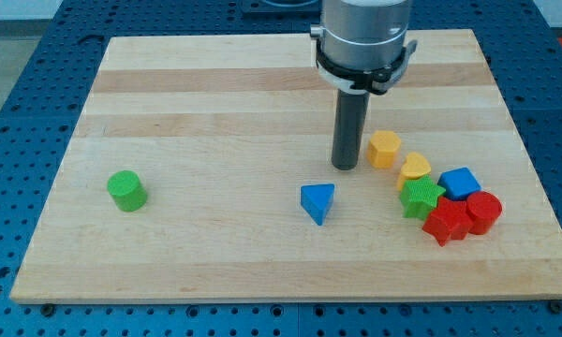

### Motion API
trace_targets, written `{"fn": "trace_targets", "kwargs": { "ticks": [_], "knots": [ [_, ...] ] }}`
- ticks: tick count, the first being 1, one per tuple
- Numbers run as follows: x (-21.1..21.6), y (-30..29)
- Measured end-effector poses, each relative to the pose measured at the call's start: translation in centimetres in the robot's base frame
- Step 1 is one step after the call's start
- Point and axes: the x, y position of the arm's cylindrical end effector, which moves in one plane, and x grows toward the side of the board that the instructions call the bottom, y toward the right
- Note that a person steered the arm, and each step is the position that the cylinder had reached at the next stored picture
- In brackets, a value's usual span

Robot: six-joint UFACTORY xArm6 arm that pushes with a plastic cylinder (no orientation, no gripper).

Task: Push the blue triangle to center of the board

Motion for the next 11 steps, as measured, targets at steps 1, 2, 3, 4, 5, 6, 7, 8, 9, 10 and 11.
{"fn": "trace_targets", "kwargs": {
  "ticks": [1,2,3,4,5,6,7,8,9,10,11],
  "knots": [
    [2.0,1.4],
    [5.5,2.5],
    [7.5,1.2],
    [7.5,-2.1],
    [7.8,-3.8],
    [9.8,-4.0],
    [7.9,-6.1],
    [2.7,-6.6],
    [-1.3,-7.0],
    [0.2,-7.0],
    [4.8,-6.9]
  ]
}}
